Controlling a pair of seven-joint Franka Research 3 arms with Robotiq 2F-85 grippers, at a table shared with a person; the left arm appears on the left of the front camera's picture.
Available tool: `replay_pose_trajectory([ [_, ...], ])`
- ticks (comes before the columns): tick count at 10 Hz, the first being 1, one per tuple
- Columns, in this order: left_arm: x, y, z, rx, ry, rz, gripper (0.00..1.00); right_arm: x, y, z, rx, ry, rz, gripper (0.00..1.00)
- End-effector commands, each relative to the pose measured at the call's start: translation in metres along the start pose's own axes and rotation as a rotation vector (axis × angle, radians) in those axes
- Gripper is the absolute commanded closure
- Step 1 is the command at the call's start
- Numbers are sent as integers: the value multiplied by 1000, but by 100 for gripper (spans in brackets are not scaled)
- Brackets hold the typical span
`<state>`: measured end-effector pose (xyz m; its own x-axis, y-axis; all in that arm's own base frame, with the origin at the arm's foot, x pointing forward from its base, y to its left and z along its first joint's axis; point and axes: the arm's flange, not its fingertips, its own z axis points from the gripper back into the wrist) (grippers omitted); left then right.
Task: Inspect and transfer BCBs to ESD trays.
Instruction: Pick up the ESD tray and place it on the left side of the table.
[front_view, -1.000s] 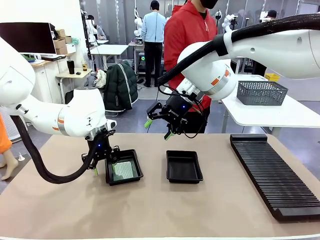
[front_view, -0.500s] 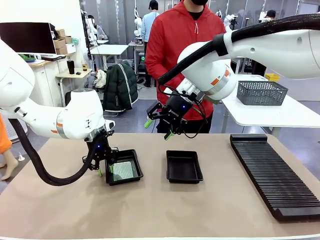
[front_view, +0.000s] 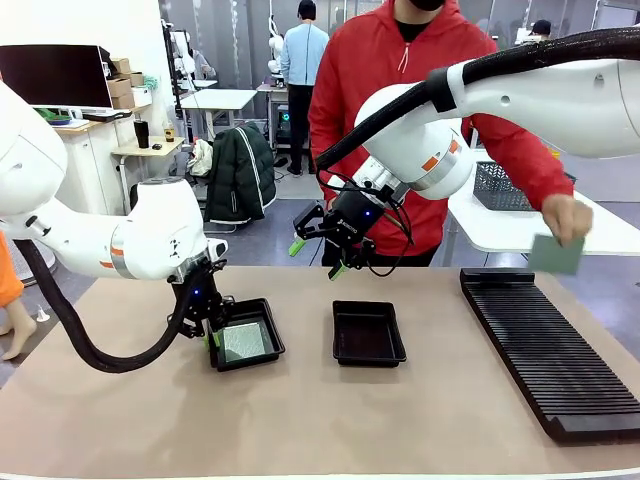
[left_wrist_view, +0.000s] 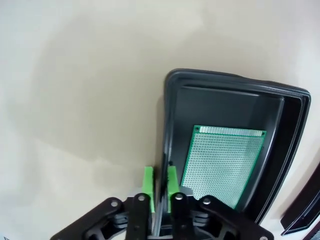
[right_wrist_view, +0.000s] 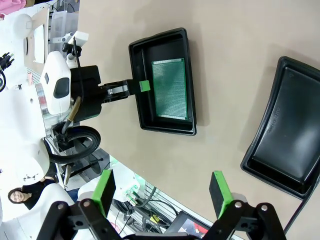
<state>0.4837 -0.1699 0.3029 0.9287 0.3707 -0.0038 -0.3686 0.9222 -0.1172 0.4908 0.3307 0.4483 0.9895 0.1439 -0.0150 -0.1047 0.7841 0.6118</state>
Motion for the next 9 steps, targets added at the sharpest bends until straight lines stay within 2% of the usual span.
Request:
replay_pose_trajectory([
  [1, -1, 11, 0, -37, -8, -19, 92, -1, 1, -1, -20, -4, -9, 0],
  [3, 1, 14, 1, -48, -3, -20, 100, -1, 1, -1, -20, -4, -9, 0],
  [6, 4, 21, 3, -63, -7, -31, 100, -1, 1, -1, -20, -4, -9, 0],
  [9, 7, 44, 19, -154, -43, -82, 100, -1, 1, -1, -20, -4, -9, 0],
])
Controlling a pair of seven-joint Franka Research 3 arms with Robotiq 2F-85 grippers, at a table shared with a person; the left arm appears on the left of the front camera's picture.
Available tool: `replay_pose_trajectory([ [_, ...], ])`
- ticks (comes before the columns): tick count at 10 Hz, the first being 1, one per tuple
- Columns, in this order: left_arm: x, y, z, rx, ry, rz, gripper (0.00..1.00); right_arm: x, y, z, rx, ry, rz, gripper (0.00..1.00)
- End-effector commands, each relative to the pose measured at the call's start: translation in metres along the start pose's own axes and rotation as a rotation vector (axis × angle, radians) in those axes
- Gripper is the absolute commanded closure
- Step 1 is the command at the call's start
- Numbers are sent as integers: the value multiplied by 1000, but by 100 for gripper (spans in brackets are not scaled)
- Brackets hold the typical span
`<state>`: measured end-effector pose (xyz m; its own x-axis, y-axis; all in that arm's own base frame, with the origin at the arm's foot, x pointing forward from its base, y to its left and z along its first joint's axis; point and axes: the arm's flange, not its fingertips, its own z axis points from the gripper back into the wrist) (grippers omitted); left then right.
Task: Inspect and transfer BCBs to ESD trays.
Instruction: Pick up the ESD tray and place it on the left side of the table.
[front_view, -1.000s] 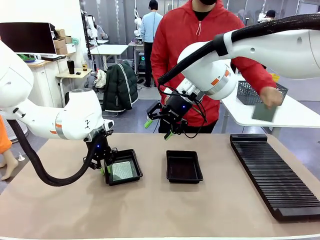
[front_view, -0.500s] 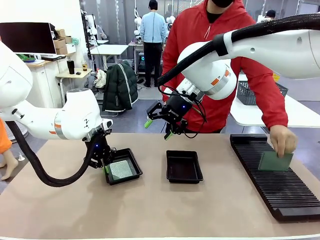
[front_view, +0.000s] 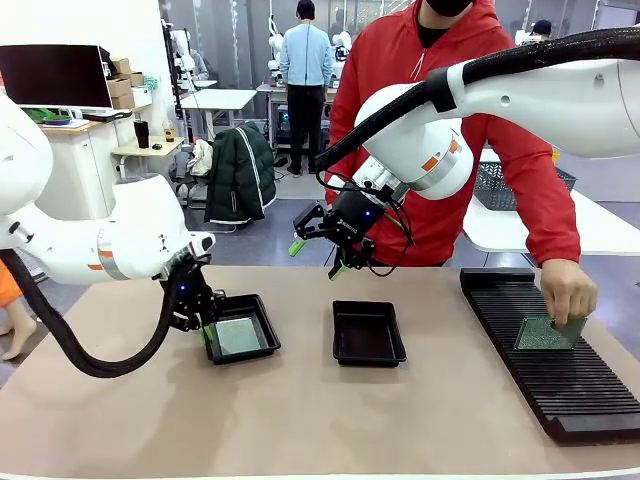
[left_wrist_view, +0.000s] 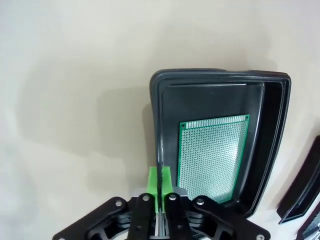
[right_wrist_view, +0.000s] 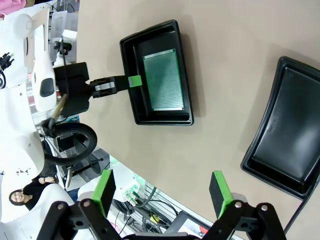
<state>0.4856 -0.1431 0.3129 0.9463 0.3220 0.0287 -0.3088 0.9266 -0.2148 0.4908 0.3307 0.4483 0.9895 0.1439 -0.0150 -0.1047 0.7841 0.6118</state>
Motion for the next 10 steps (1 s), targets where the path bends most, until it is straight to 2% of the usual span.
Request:
replay_pose_trajectory([
  [1, -4, 29, 15, -63, -38, -56, 100, -1, 1, -1, -20, -4, -9, 0],
  [6, 19, 101, 59, -146, -43, -213, 100, -1, 1, -1, -20, -4, -9, 0],
  [10, 42, 164, 88, -91, 36, -289, 100, -1, 1, -1, -20, -4, -9, 0],
])
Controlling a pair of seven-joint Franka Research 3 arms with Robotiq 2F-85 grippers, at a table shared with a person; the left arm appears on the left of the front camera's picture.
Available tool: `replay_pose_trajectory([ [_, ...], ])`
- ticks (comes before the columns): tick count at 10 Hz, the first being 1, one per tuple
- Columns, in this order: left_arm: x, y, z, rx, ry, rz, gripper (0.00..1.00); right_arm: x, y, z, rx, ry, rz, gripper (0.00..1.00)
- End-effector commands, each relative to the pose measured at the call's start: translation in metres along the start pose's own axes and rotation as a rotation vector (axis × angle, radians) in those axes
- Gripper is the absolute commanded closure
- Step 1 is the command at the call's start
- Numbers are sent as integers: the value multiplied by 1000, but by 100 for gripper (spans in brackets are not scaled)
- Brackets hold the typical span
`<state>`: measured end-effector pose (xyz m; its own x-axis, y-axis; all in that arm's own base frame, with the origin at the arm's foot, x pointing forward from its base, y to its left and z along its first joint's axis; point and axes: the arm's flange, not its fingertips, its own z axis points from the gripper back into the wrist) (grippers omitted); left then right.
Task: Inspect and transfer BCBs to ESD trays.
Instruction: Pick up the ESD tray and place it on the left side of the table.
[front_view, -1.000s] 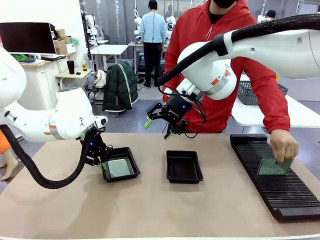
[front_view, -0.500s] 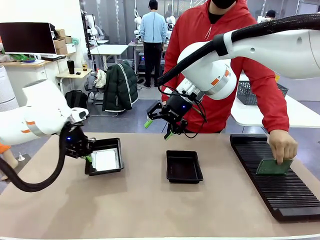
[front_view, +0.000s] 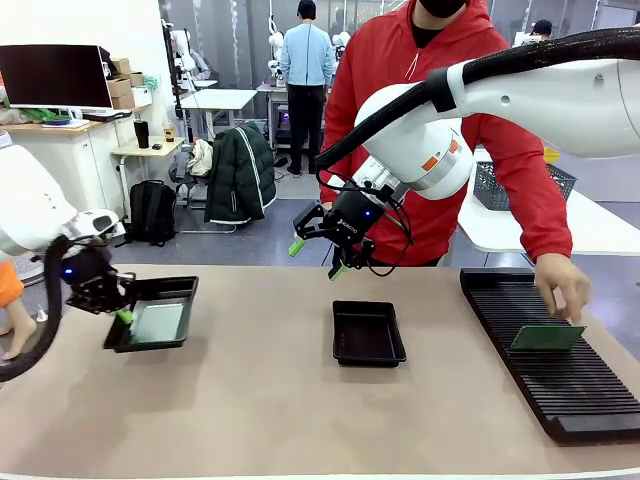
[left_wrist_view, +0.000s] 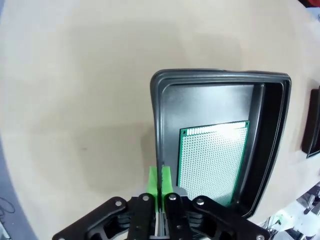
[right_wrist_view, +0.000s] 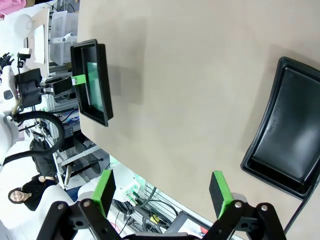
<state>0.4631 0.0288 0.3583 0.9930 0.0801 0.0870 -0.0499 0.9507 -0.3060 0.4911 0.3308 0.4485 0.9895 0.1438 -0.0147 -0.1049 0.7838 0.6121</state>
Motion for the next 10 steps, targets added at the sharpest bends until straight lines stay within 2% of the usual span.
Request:
replay_pose_trajectory([
  [1, 6, 21, 15, 38, 43, -46, 100, -1, 1, -1, -21, -4, -10, 0],
  [6, 6, 83, 18, 118, 76, -55, 100, -1, 1, -1, -21, -4, -10, 0],
  [10, 9, 98, -2, 120, 60, -46, 100, -1, 1, -1, -21, -4, -10, 0],
])
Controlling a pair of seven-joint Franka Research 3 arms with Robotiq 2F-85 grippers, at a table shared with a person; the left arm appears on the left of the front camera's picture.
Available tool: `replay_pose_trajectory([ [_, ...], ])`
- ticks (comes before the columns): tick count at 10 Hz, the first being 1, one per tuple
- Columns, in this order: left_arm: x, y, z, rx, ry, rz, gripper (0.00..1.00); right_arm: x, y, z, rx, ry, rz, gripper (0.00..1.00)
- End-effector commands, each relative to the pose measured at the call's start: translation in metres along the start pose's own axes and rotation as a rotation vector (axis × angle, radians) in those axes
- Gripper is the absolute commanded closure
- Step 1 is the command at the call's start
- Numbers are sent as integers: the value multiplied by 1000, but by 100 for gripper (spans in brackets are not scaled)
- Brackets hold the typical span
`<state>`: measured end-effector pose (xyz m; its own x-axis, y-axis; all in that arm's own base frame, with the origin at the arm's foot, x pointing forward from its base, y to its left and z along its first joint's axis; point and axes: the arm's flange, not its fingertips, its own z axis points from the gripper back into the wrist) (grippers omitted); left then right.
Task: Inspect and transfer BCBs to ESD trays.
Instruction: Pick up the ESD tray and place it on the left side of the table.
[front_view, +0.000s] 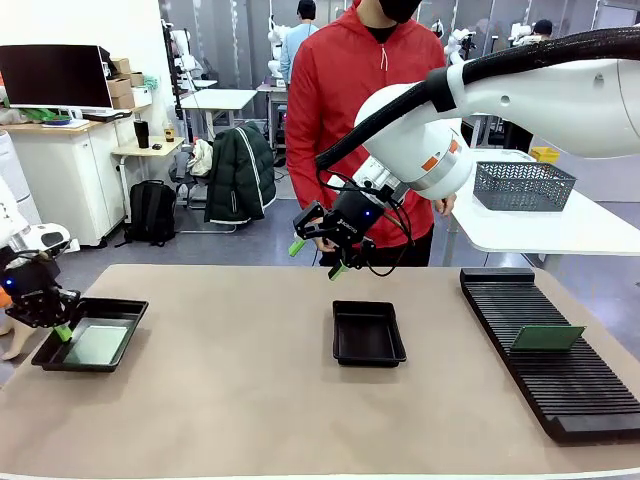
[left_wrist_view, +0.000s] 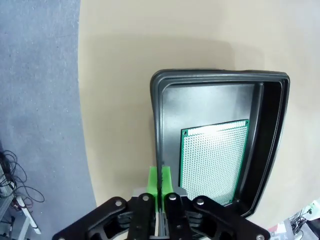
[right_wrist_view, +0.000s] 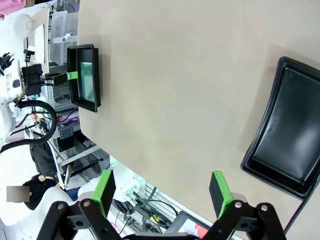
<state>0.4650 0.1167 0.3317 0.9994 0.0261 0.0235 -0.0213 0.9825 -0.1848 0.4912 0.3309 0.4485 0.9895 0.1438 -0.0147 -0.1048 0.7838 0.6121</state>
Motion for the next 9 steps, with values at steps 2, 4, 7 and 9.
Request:
replay_pose_trajectory([
  [2, 0, 7, -13, -13, -21, -6, 100, -1, 1, -1, -21, -4, -10, 0],
  [4, -5, 7, -21, -9, -25, 7, 100, -1, 1, -1, -21, -4, -10, 0],
  [7, 0, 4, -16, 7, -2, 14, 100, -1, 1, -1, -21, -4, -10, 0],
  [9, 0, 4, -16, 7, -2, 14, 100, -1, 1, -1, -21, -4, -10, 0],
])
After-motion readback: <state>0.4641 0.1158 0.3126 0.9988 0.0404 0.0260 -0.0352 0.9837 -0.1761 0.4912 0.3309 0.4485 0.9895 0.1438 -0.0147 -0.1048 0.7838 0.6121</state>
